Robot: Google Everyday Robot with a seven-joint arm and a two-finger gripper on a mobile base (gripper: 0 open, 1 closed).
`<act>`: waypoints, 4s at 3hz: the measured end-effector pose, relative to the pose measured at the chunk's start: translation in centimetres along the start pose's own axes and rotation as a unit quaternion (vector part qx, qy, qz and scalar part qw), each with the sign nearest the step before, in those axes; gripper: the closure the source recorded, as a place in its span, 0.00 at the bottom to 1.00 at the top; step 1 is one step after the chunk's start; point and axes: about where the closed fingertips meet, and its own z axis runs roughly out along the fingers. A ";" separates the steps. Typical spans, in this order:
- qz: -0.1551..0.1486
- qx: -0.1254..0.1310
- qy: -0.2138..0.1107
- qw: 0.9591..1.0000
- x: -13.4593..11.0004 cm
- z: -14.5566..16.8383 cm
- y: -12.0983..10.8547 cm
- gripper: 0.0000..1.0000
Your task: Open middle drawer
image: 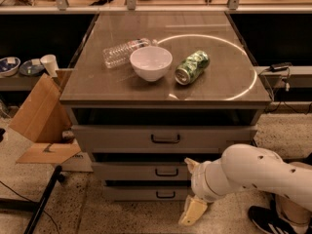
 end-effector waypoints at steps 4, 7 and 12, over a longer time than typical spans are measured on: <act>0.011 -0.024 -0.065 0.998 3.9 5.9 -4.3 0.00; 0.020 -0.041 -0.103 0.994 6.3 11.8 -7.0 0.00; 0.105 0.074 -0.115 0.985 8.4 12.0 -7.6 0.00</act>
Offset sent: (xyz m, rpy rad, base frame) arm 0.0233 -0.0098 -0.0768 0.1343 0.0287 0.0115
